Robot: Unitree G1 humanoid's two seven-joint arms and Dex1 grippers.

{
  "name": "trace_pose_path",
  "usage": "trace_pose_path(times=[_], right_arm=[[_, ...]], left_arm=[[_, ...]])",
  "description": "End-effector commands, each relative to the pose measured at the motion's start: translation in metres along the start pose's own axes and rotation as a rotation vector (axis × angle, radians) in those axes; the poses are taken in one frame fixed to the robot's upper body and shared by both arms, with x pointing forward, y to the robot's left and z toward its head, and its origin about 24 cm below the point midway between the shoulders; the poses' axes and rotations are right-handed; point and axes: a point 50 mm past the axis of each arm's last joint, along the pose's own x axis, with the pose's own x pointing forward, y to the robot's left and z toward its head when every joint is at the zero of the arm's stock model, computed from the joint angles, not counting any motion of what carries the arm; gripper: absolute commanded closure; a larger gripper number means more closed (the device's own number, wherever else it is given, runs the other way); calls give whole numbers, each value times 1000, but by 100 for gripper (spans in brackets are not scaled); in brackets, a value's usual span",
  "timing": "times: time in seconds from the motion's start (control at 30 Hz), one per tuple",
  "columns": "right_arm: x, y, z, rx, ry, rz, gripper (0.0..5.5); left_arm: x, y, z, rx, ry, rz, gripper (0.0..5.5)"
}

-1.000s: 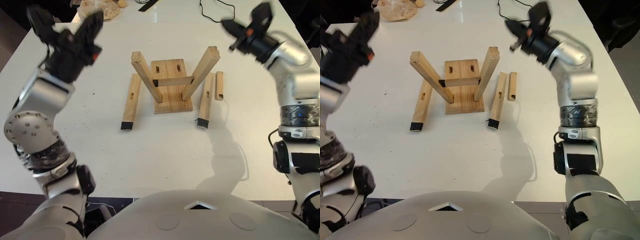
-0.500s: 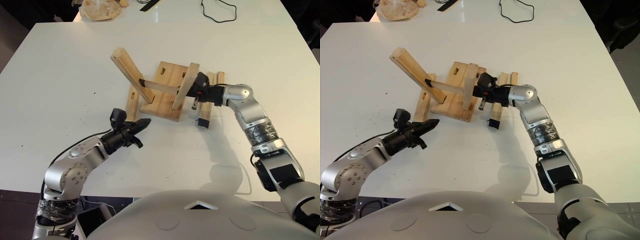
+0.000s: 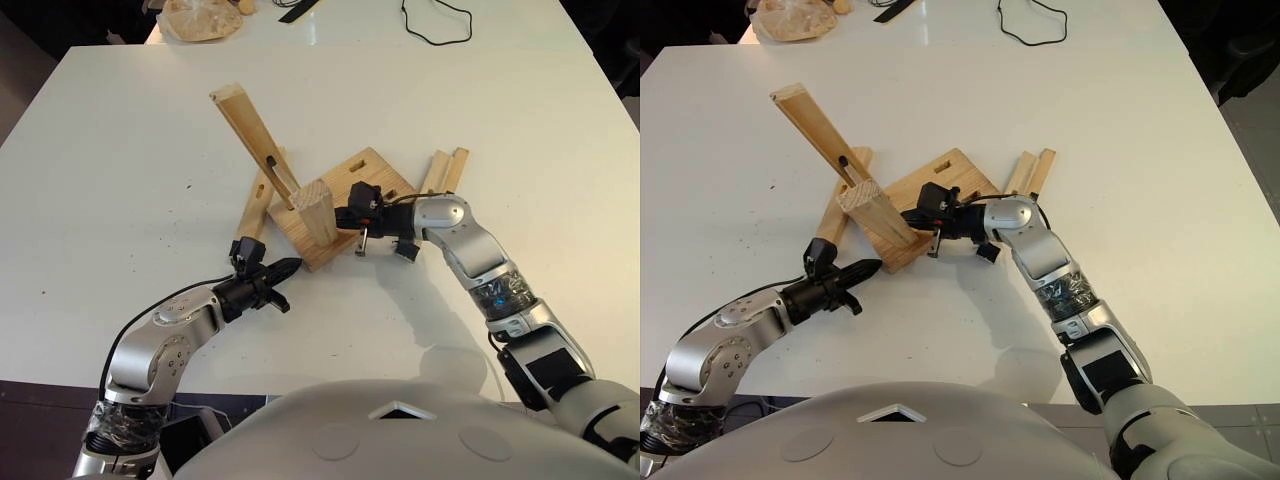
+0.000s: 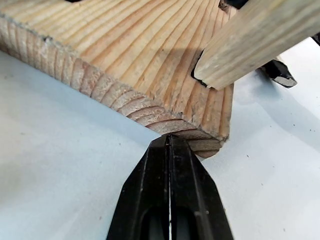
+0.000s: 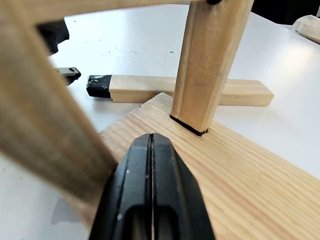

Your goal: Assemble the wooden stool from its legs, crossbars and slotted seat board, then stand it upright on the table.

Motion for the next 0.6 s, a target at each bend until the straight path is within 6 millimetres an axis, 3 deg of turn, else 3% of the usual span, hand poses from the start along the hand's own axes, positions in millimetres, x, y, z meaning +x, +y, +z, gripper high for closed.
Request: trace_pose_path(times=[0.03,0.2,0.33,0.43,0.6], right_arm=[[-1,-2,8,-4,-35,26,546],[-33,-69,14,-119,38,-193,546],[-36,-103,5,-231,179,-348,546],[-30,-114,2,-242,200,-422,546],[-11,-116,2,-245,239,-428,546]], left_arm=[[1,-8,1,5,15,-67,550],[-5,-18,1,-14,5,-144,550],[-10,-16,3,-8,5,-153,550],[-11,-23,5,-15,4,-206,550],[5,-39,-10,5,91,-267,550]])
